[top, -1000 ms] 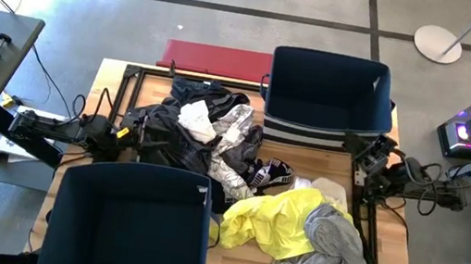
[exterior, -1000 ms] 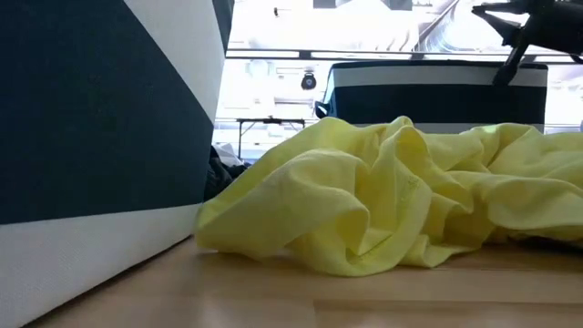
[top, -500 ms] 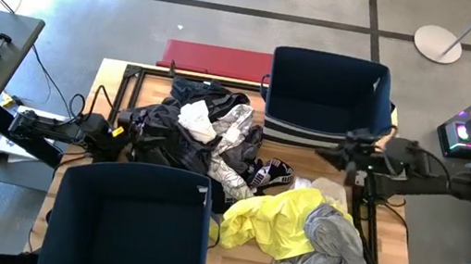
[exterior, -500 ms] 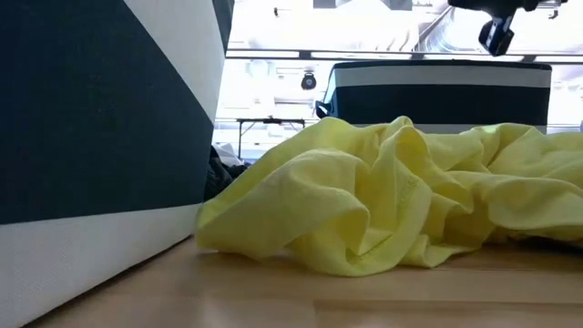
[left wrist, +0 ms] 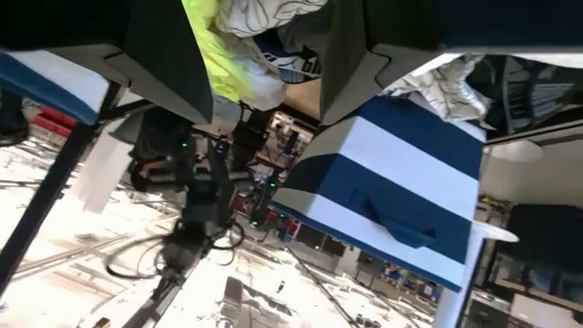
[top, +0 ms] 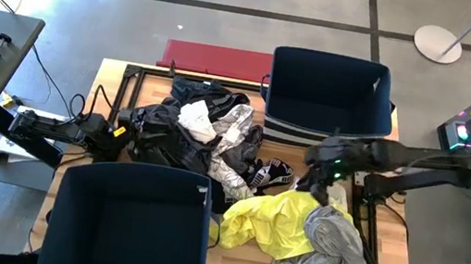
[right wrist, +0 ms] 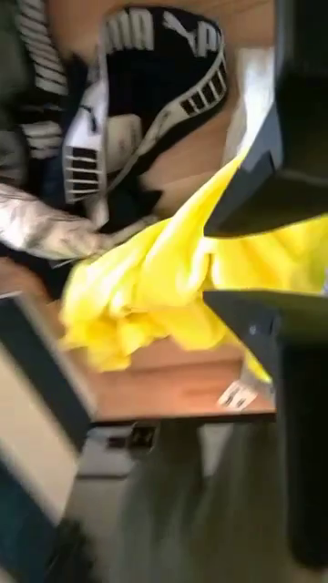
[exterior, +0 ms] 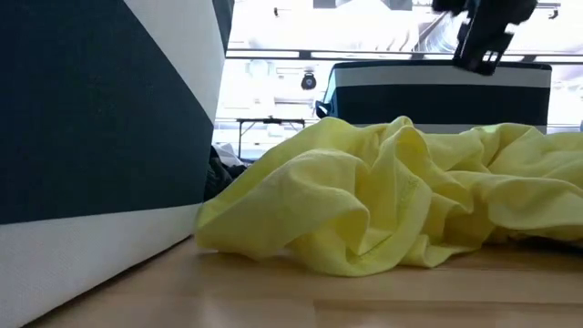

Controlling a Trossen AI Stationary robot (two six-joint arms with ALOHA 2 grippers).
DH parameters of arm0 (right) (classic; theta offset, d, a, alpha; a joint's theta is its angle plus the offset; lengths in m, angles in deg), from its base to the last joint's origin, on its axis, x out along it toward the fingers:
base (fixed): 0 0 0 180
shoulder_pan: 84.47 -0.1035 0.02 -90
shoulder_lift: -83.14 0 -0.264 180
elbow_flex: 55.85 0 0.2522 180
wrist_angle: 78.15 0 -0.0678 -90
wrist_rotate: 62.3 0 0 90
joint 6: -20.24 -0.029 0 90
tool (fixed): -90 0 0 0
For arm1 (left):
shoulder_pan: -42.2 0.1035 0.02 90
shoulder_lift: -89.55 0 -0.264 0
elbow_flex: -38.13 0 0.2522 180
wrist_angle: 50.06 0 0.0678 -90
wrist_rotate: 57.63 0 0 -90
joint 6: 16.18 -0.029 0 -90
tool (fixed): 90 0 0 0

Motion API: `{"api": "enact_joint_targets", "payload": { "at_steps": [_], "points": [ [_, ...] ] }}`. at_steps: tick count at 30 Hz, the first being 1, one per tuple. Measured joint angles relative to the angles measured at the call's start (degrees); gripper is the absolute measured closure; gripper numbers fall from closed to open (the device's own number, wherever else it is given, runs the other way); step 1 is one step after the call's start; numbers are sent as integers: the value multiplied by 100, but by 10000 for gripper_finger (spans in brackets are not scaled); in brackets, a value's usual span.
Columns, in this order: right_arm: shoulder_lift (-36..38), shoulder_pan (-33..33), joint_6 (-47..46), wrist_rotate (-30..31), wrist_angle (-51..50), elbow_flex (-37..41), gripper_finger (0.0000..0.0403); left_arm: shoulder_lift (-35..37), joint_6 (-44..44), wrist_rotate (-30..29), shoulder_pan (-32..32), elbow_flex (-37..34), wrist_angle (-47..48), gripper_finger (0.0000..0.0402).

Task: Sort clothes
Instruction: Put the yellow dress into the top blue laundry bin

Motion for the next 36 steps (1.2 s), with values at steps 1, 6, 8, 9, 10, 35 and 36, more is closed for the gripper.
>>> {"api": "enact_joint_targets", "payload": {
  "at_steps": [1,6,8,9,10,35,36],
  "points": [
    [-228,-80,79,5,46,9,281,0,165,-34,-2,0,-22,206],
    [-1519,-507,1112,20,358,48,203,-2,719,-329,0,0,-38,206],
    [-1979,-646,1270,54,696,48,188,0,758,-338,-1,0,-49,206],
    [-2194,-701,1271,130,882,48,184,0,778,-338,-2,0,-47,206],
    [-2406,-748,1213,241,1061,48,183,-2,806,-338,-2,0,-53,206],
    [-1844,-1059,-25,577,37,-1493,392,-57,1090,-418,-2,214,-208,206],
    [-1640,-989,-13,643,36,-1737,391,-81,1021,-469,-2,267,-215,206]
  ]
}}
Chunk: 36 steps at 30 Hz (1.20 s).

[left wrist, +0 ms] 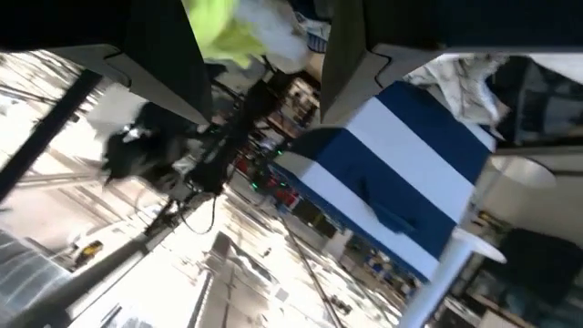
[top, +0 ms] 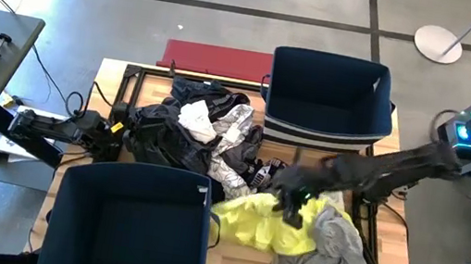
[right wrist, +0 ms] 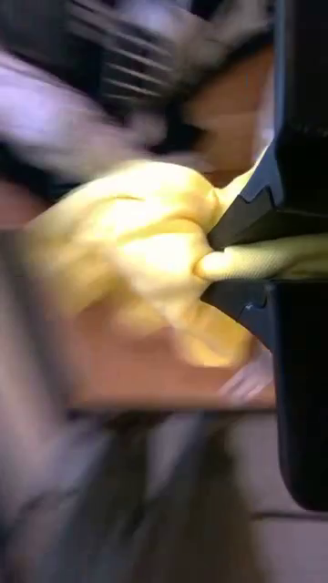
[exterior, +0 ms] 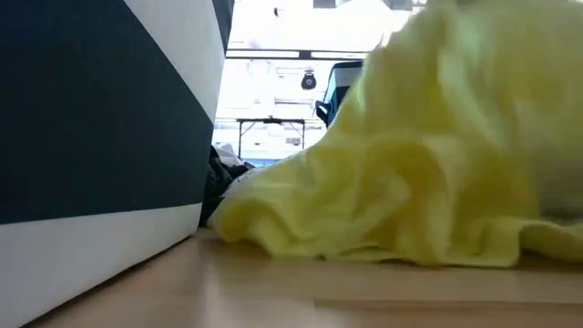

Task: Sort clothes
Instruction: Put the yellow dress into the top blue laundry bin

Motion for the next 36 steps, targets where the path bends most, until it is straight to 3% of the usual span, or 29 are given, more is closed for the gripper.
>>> {"api": "enact_joint_targets", "payload": {
  "at_steps": [3,6,9,12,19,25,30,33,36],
  "points": [
    [463,228,133,564,-174,-802,395,-39,-255,-29,0,159,-2,206],
    [689,337,572,1655,-274,-1649,396,-134,-573,-38,0,336,3,206],
    [784,335,1377,2759,-128,-2586,396,-290,-894,-84,0,516,-6,206],
    [701,337,2376,3441,500,-3449,396,-471,-1100,-85,2,653,1,206],
    [286,337,5669,3687,2912,-4951,396,-876,-1121,-90,2,749,2,206],
    [4,352,7602,4218,3313,-5843,396,-1101,-1025,-93,2,749,2,206],
    [24,809,7781,4986,2709,-6027,396,-1211,-975,-95,2,749,-56,206],
    [68,1403,6460,5207,1485,-5927,396,-1254,-975,-97,2,749,-159,206],
    [39,2066,5294,4588,336,-5729,396,-1269,-970,-97,2,749,-201,206]
  ]
}}
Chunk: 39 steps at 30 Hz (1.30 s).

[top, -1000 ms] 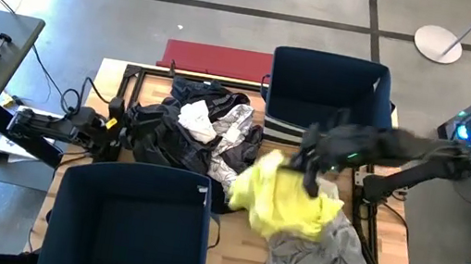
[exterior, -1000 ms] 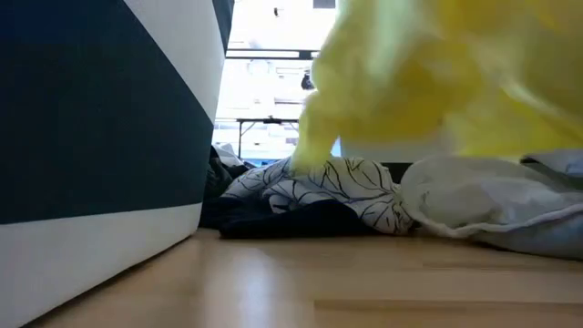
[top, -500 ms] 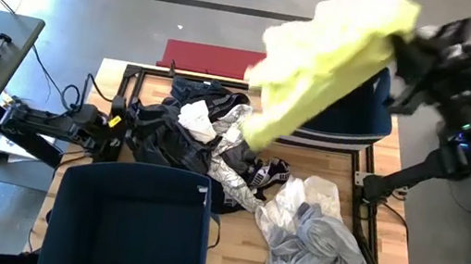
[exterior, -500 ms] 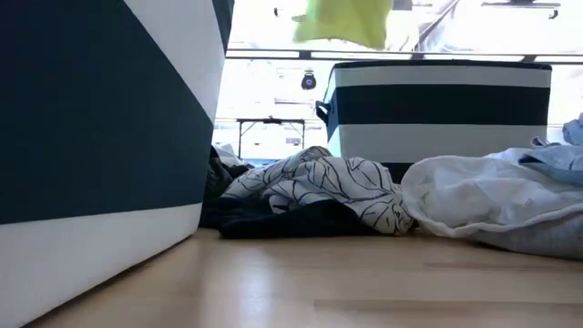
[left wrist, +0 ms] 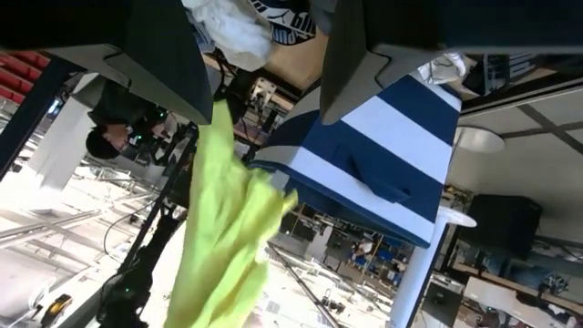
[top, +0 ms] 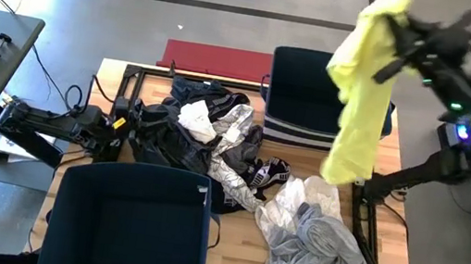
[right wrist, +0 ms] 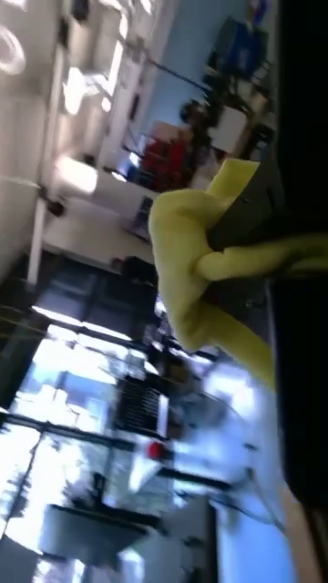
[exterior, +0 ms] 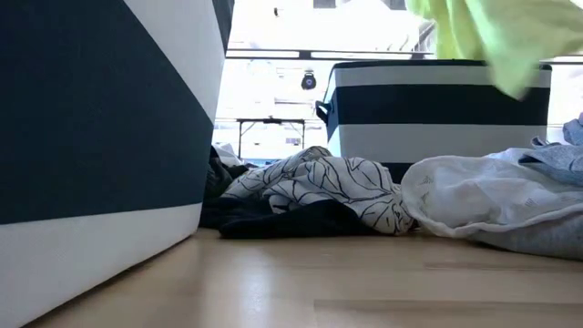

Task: Sort clothes
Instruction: Put the yellow dress into the top blue laundry bin

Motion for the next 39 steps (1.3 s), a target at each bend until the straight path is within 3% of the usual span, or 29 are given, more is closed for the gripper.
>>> {"api": "enact_joint_targets", "payload": {
  "at_steps": [3,9,12,14,17,21,24,29,34,39],
  "points": [
    [-168,471,-101,-334,80,171,396,0,-2,0,0,0,-88,206],
    [-388,851,1453,-398,2660,-47,396,0,-3,-4,0,0,-335,206],
    [-399,1030,1905,-398,2909,-129,396,0,-2,-3,0,0,-368,206],
    [-352,1202,1541,-395,2289,-129,396,0,-3,-2,0,0,-373,206],
    [-278,1419,260,-582,464,-119,396,0,-5,-3,0,0,-368,206],
    [-305,1686,-1732,-1266,-2316,0,396,-2,-5,-15,0,0,-361,206],
    [-286,1890,-3051,-1744,-3483,526,396,-2,-5,-117,0,0,-360,206],
    [-287,2371,-3626,-1955,-3936,1966,396,-2,-11,-197,-1,0,-359,206],
    [-379,3227,-3384,-1956,-3351,3920,396,-2,-11,-197,0,0,-355,206],
    [-772,4089,-3364,-2913,-2754,5339,394,0,-9,-197,0,0,-353,206]
  ]
}}
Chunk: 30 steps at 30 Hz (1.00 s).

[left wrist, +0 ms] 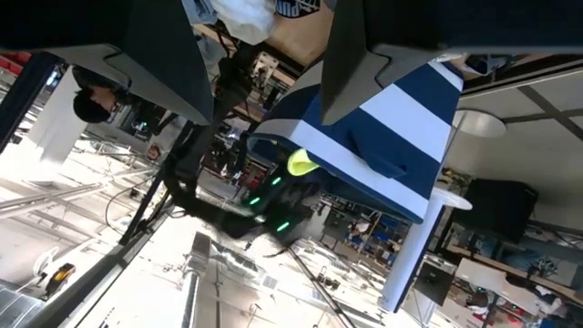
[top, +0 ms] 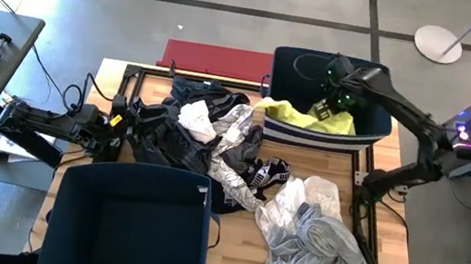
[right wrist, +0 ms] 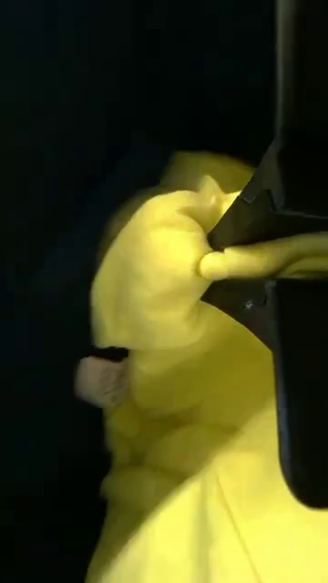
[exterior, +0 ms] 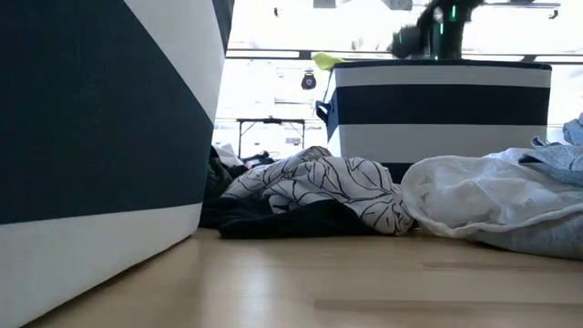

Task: Sort clothes
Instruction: Put the yellow dress into the top blue laundry bin, then put the light gray shirt into the top blue laundry bin

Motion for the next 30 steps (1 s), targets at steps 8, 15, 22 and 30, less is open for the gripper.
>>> {"api": "enact_joint_targets", "payload": {
  "at_steps": [8,15,22,30],
  "points": [
    [-359,674,-225,-116,-1,604,319,-2,0,0,0,0,9,206],
    [141,858,-16,-101,-210,-540,231,-2,2,-14,0,0,17,206],
    [945,580,-89,-765,1048,-1255,215,-2,0,-308,0,-2,233,206],
    [2106,-1538,432,-2240,2413,-1223,215,-7,-173,-369,-2,-2,297,206]
  ]
}}
